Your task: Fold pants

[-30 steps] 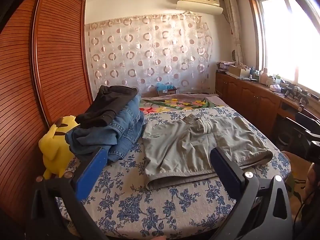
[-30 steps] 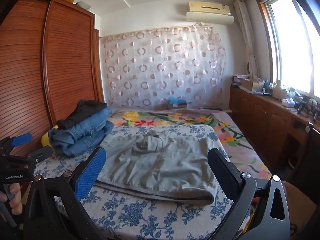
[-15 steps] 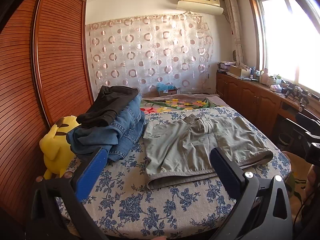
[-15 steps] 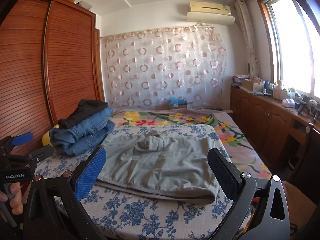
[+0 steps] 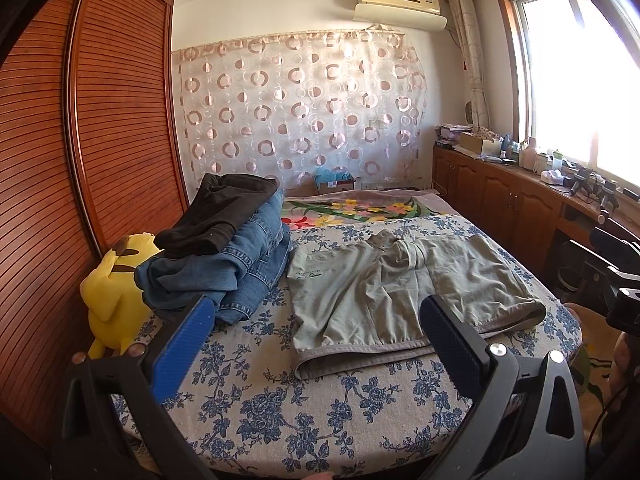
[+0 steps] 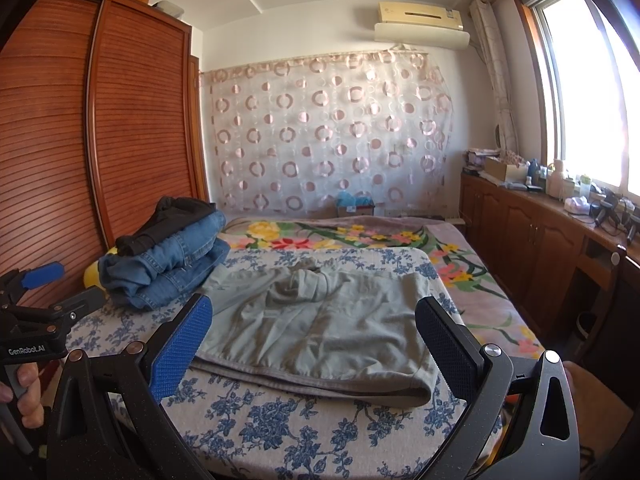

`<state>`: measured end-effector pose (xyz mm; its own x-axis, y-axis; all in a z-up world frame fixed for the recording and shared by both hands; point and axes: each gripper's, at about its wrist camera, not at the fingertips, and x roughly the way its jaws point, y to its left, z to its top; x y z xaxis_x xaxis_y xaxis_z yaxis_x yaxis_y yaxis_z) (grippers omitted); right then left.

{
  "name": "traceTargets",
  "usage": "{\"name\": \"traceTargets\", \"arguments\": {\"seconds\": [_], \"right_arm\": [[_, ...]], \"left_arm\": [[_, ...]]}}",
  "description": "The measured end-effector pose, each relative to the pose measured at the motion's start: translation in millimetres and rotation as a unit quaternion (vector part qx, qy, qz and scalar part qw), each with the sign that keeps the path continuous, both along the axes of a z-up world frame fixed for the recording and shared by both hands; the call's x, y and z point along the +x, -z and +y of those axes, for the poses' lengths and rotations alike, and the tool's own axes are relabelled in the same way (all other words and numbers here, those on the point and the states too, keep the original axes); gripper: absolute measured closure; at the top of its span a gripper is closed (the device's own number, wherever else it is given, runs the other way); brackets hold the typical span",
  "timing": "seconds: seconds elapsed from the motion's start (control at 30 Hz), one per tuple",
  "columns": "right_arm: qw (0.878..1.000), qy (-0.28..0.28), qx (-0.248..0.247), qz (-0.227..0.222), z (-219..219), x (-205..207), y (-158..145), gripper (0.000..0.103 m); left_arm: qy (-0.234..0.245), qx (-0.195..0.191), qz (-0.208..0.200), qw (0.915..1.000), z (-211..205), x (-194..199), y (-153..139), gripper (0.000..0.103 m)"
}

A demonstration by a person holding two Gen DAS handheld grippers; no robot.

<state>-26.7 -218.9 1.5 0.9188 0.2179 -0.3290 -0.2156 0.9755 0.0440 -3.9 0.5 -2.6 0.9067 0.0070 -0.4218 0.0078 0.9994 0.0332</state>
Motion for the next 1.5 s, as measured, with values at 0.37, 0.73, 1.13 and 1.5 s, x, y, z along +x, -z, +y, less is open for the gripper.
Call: {"name": "traceTargets", "arguments": {"seconds": [0.37,0.73,1.13,1.5], "right_arm": [[1.000,0.000,0.000,0.000,0.3,-0.5,-0.9,0.000],[1.000,0.000,-0.001,0.000,-0.8,0.2,-1.6,0.000],[1.000,0.000,-0.002,0.000,0.9,-2.3,0.2,0.000],[1.000,-0.001,-0.002,0.001,1.1,-3.1,0.8,0.000]], "left_arm": [[0.001,-0.001,0.000,1.0000,0.4,-0.7,-0.9,0.000],[0.000,-0.002,-0.002,1.0000,3.9,-3.7,-8.5,0.000],[0.000,-0.002,-0.003,1.0000,4.2,-4.3,-9.5,0.000],[-0.001,-0.001,-0.003,1.0000,3.7,-4.9,-10.2,0.000]]}}
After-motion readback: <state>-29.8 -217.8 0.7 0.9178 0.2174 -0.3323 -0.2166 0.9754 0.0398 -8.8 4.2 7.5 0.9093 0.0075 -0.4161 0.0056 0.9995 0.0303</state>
